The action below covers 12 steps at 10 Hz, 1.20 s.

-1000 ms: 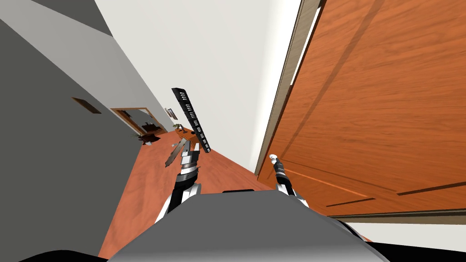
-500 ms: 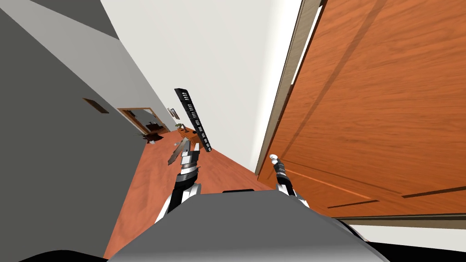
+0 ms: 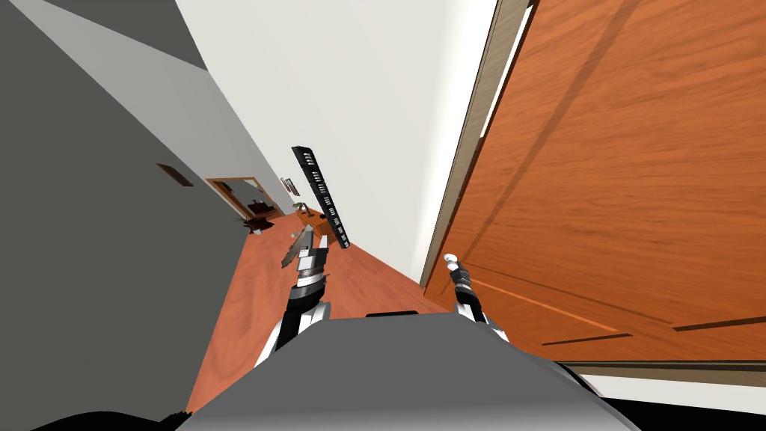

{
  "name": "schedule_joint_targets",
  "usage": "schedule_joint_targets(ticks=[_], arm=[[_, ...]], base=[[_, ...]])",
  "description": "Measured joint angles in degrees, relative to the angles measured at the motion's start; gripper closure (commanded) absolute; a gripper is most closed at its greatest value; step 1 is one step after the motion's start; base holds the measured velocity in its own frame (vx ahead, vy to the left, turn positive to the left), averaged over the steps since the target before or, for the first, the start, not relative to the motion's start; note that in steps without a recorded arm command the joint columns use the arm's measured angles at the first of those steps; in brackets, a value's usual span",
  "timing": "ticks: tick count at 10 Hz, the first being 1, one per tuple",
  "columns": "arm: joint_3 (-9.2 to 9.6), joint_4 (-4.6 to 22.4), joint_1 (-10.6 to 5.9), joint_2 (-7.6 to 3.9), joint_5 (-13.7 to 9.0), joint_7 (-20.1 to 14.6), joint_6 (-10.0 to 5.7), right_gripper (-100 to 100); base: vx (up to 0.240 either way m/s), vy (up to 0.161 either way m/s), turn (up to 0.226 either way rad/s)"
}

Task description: Pull the door open

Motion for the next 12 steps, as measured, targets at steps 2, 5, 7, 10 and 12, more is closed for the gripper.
schedule_joint_targets(ticks=[2,5,7,10,12], arm=[[-0.07,-1.0,0.54,0.08,-0.4,-2.3,0.67,100],[-0.13,0.8,-0.15,-0.33,-1.1,-6.5,-0.12,100],[-0.17,-1.1,0.84,-0.02,-1.5,-9.2,0.92,100],[-0.20,-0.3,0.63,-0.23,-2.2,-13.5,0.80,100],[-0.29,-0.8,0.90,-0.03,-2.6,-16.2,1.02,100]], base=[[-0.028,-0.005,0.043],[-0.036,-0.005,0.060],[-0.029,-0.004,0.037],[-0.033,-0.007,0.057],[-0.029,-0.004,0.049]])
